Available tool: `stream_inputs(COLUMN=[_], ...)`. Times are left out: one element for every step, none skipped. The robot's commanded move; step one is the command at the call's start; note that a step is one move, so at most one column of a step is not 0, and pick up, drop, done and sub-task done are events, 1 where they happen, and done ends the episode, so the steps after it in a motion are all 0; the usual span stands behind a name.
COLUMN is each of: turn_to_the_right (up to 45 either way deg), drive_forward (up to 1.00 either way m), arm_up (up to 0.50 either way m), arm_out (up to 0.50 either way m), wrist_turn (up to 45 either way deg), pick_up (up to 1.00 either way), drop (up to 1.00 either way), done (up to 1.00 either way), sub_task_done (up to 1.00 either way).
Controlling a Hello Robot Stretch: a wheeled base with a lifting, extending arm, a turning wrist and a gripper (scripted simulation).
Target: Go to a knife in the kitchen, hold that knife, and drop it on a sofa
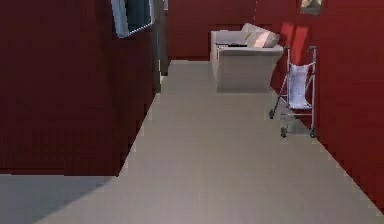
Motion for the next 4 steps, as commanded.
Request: stream_inputs(turn_to_the_right=[0.0, 3.0, 12.0, 0.0], drive_forward=[1.0, 0.0, 0.0, 0.6], arm_up=[0.0, 0.0, 0.0, 0.0], arm_out=[0.0, 0.0, 0.0, 0.0], wrist_turn=[0.0, 0.0, 0.0, 0.0], pick_up=[0.0, 0.0, 0.0, 0.0], drop=[0.0, 0.0, 0.0, 0.0], done=[0.0, 0.0, 0.0, 0.0], sub_task_done=[0.0, 0.0, 0.0, 0.0])
